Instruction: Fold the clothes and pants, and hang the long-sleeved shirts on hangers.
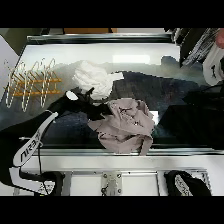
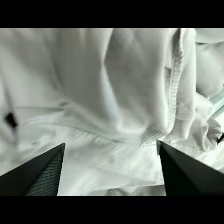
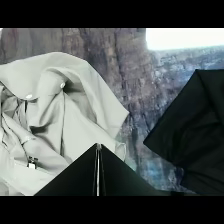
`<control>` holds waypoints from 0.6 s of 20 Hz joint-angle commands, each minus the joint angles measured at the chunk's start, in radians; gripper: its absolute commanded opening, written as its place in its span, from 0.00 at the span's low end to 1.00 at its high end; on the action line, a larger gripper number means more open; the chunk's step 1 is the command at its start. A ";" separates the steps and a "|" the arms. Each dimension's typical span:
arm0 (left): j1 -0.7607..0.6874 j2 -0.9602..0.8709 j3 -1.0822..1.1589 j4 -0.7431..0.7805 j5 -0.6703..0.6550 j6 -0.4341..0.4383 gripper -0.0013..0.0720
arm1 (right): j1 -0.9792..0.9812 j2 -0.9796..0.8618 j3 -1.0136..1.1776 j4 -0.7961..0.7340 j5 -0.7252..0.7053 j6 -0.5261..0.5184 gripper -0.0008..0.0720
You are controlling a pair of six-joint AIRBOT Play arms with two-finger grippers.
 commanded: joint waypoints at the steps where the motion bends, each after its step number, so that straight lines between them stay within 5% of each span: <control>1: 0.090 0.095 -0.077 0.113 0.019 -0.037 0.87 | 0.001 0.001 0.000 -0.022 0.014 -0.003 0.03; 4: 0.130 0.126 -0.200 0.069 0.083 -0.022 0.87 | 0.001 -0.002 -0.003 -0.021 0.005 -0.003 0.03; 7: 0.091 0.077 -0.224 -0.074 0.110 0.109 0.87 | 0.001 -0.001 -0.014 -0.021 0.005 -0.003 0.03; 12: -0.007 0.005 -0.202 -0.263 0.158 0.188 0.87 | 0.001 -0.001 -0.028 -0.021 0.007 -0.003 0.03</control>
